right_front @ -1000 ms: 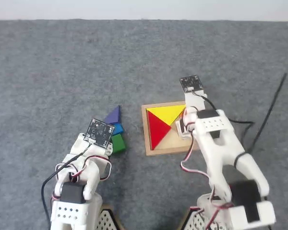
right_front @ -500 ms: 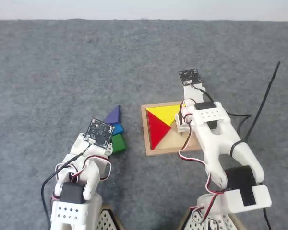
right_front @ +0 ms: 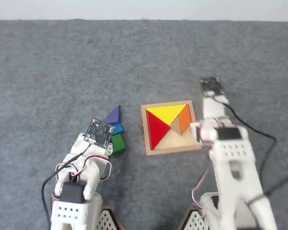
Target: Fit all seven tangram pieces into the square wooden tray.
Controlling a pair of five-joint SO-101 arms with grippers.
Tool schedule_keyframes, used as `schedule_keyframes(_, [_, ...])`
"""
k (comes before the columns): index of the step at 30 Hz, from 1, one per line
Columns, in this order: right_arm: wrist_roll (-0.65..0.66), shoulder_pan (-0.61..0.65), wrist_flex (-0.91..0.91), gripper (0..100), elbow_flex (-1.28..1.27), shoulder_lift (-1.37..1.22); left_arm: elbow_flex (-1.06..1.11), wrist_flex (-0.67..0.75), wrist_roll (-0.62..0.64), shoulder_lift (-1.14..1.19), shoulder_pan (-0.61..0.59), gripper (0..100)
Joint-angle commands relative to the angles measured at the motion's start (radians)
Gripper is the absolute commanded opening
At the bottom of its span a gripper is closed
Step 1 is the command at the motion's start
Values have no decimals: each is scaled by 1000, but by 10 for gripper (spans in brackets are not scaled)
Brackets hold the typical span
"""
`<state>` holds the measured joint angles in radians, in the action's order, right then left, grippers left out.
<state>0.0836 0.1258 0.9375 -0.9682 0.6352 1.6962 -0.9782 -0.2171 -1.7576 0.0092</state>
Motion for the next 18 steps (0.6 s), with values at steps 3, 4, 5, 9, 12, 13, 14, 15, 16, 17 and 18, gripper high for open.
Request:
schedule_keyframes(3, [127, -189, 16, 91, -203, 303, -10, -107, 5, -18, 5, 54])
schedule_keyframes(4, [138, -216, 16, 88, -235, 332, -12, -109, 2, -18, 5, 55])
schedule_keyframes(5, [147, -237, 16, 87, -261, 357, -12, -109, -12, -18, 0, 55])
schedule_keyframes(9, [193, -326, 16, 86, -334, 420, -33, -107, -269, -18, -49, 55])
schedule_keyframes(12, [193, -406, 16, 86, -364, 432, -96, -94, -258, -12, -112, 55])
schedule_keyframes(13, [198, -429, 16, 86, -370, 432, -127, -104, -247, -11, -124, 55])
schedule_keyframes(14, [199, -449, 18, 86, -379, 432, -159, -127, -247, -2, -127, 55])
schedule_keyframes(15, [203, -467, 18, 86, -388, 432, -196, -152, -247, 20, -127, 55])
schedule_keyframes(16, [218, -484, 18, 86, -397, 432, -231, -169, -247, 54, -127, 55])
schedule_keyframes(17, [238, -504, 18, 86, -408, 435, -268, -176, -247, 100, -127, 55])
schedule_keyframes(18, [253, -522, 18, 86, -419, 440, -303, -178, -247, 157, -127, 55])
